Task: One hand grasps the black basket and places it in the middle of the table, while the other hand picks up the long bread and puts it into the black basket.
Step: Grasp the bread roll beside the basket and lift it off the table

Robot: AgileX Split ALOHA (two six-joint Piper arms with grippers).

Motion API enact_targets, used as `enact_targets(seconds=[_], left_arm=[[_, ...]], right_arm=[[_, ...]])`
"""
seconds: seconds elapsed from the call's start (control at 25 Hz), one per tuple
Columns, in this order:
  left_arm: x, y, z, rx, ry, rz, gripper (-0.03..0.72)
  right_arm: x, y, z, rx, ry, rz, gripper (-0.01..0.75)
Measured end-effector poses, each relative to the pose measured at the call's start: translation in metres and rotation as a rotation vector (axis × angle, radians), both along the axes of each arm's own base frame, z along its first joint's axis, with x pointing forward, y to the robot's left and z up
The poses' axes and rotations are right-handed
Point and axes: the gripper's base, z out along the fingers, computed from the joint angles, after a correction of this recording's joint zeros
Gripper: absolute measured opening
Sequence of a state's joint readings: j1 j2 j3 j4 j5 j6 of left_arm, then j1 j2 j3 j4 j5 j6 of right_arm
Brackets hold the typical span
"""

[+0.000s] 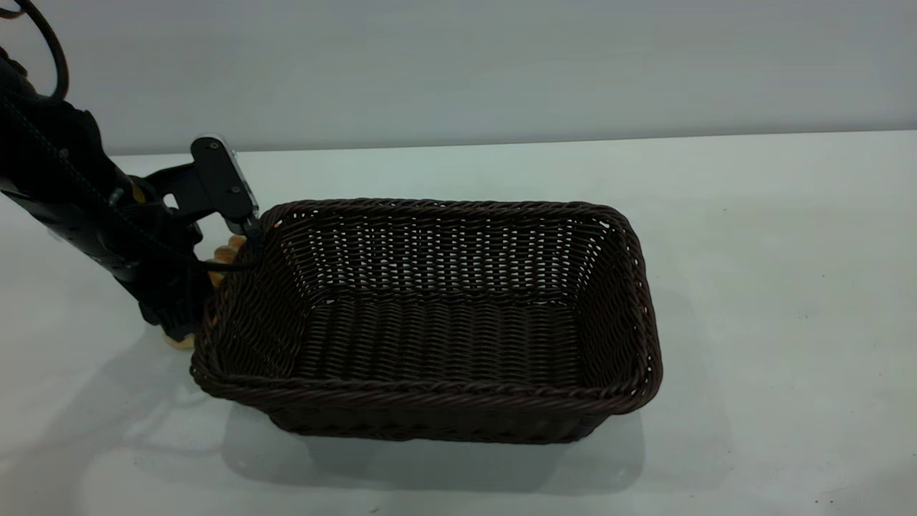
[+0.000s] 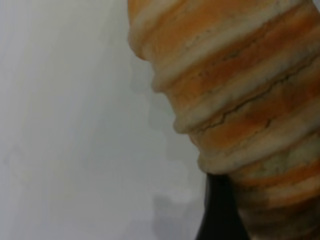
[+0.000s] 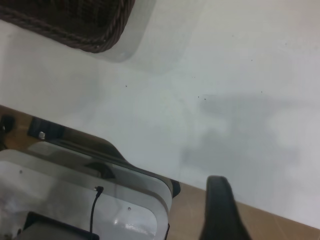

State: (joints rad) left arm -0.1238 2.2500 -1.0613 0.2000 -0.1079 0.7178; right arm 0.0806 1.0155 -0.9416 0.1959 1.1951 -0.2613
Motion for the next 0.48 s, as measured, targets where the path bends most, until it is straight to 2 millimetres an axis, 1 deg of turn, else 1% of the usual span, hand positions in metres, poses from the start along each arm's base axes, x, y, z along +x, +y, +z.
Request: enact_targets(seconds=[0.08, 0.16, 0.2, 0.28, 0.4, 0.44, 0.48], left_arm=[[-0.0005, 0.0000, -0.0023, 0.001, 0.006, 0.000, 0.484], [-0.0007, -0.0003, -0.0026, 0.001, 0.008, -0.001, 0.439], [-0.0009, -0.0006, -0.0027, 0.001, 0.009, -0.001, 0.405], [-0.0014, -0.0012, -0.0033, 0.003, 0.014, -0.003, 0.318], [-0.0026, -0.0029, -0.0030, 0.007, 0.026, -0.006, 0.142], [-0.0026, -0.0029, -0.0011, 0.008, 0.027, -0.006, 0.110], [-0.0026, -0.0031, 0.0005, 0.008, 0.028, -0.004, 0.094]], right_arm=[[0.0000, 0.0000, 0.0000, 0.000, 0.000, 0.000, 0.510], [0.0002, 0.0000, 0.0001, 0.000, -0.002, 0.000, 0.510], [0.0002, 0.0000, 0.0001, 0.000, -0.002, 0.000, 0.510], [0.0006, -0.0001, 0.0002, 0.000, -0.007, -0.001, 0.510], [0.0008, -0.0001, 0.0003, 0.000, -0.010, -0.002, 0.510], [0.0008, -0.0001, 0.0003, 0.000, -0.010, -0.002, 0.510], [0.0008, -0.0001, 0.0003, 0.000, -0.010, -0.002, 0.510]])
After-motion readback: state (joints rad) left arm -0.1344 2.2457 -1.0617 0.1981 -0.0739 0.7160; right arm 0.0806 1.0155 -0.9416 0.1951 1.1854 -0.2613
